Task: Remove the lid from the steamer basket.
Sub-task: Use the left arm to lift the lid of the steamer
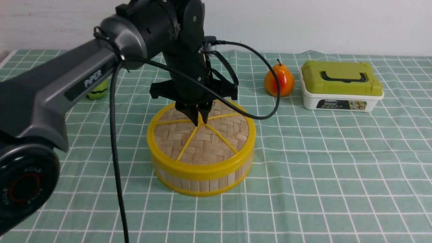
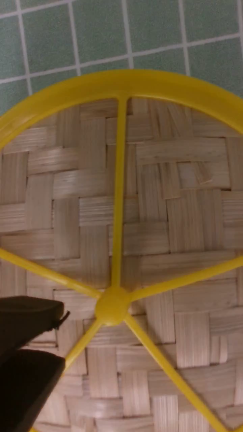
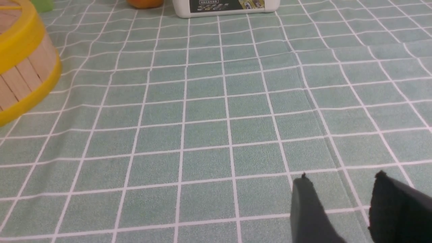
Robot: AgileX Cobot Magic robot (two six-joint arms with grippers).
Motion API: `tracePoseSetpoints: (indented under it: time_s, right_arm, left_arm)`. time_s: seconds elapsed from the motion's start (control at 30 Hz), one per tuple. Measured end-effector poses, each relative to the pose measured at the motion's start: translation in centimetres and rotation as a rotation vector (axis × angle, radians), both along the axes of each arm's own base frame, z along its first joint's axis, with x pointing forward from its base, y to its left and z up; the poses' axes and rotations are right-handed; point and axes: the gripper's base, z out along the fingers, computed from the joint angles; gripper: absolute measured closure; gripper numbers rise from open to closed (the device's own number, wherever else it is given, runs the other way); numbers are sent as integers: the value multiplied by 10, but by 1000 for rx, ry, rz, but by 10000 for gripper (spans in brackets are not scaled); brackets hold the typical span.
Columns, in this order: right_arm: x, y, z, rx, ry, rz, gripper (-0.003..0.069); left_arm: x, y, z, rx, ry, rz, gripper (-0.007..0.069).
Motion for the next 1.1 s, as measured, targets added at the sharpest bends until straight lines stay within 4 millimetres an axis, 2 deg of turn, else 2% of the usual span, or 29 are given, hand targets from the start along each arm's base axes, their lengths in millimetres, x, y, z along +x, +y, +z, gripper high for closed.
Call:
tracePoseSetpoints:
  time_s: [0.1,0.3,0.53,0.87,1.1]
  right_arm:
    - [0,0,0,0,0,0,415]
    - [0,0,0,0,0,0,415]
    - [0,0,0,0,0,0,415]
    - [0,0,0,0,0,0,415]
    - [0,0,0,0,0,0,415]
  left_arm:
    - [2,1,-4,25,-2,3,347]
    - [5,2,-4,35,-34,2,307]
    - [12,-2,-23,48,-15,-1,305]
    - [14,-3,-25,45,-15,-1,315]
    - [14,-4,-25,40,-22,-2,402]
